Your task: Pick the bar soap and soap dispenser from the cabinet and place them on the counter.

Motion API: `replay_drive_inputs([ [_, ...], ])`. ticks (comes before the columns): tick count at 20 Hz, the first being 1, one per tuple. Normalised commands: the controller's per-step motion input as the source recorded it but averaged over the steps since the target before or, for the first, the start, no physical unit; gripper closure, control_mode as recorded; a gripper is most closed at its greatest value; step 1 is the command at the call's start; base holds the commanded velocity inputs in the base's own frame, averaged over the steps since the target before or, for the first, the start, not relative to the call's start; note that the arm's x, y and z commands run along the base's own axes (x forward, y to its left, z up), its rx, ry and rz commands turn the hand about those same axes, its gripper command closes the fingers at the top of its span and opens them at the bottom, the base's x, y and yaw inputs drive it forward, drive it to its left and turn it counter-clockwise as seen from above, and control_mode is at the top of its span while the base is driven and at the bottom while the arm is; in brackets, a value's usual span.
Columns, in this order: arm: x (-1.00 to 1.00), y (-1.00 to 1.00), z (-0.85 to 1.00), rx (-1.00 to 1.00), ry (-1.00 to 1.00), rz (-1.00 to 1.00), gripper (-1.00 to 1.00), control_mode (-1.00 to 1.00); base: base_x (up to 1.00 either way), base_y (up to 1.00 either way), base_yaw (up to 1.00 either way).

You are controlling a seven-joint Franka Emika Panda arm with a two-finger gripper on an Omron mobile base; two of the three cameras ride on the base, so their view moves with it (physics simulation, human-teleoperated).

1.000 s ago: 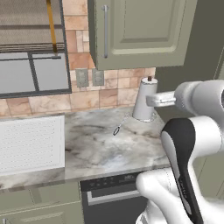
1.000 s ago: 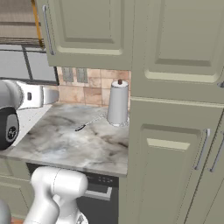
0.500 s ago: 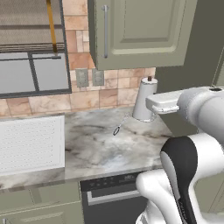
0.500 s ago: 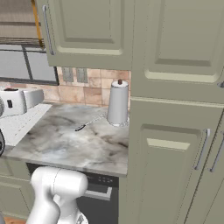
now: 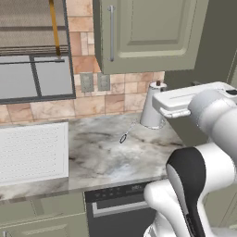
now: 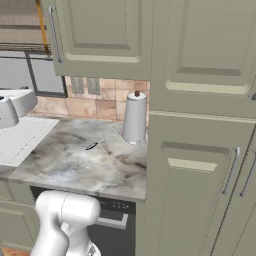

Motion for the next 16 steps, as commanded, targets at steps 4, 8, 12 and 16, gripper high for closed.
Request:
replay_drive_inputs([
  [4,0.0,0.07,0.2,0.0,-0.09,0.02,-1.0,-1.0,0.0,0.0,0.0],
  [8,0.03,0.05,0.07,0.0,-0.07,0.02,-1.0,-1.0,0.0,0.0,0.0],
  [12,0.14,0.12,0.05,0.0,-0.09,0.03,-1.0,-1.0,0.0,0.0,0.0],
  [16,0.15,0.13,0.08,0.0,-0.06,0.01,-1.0,-1.0,0.0,0.0,0.0],
])
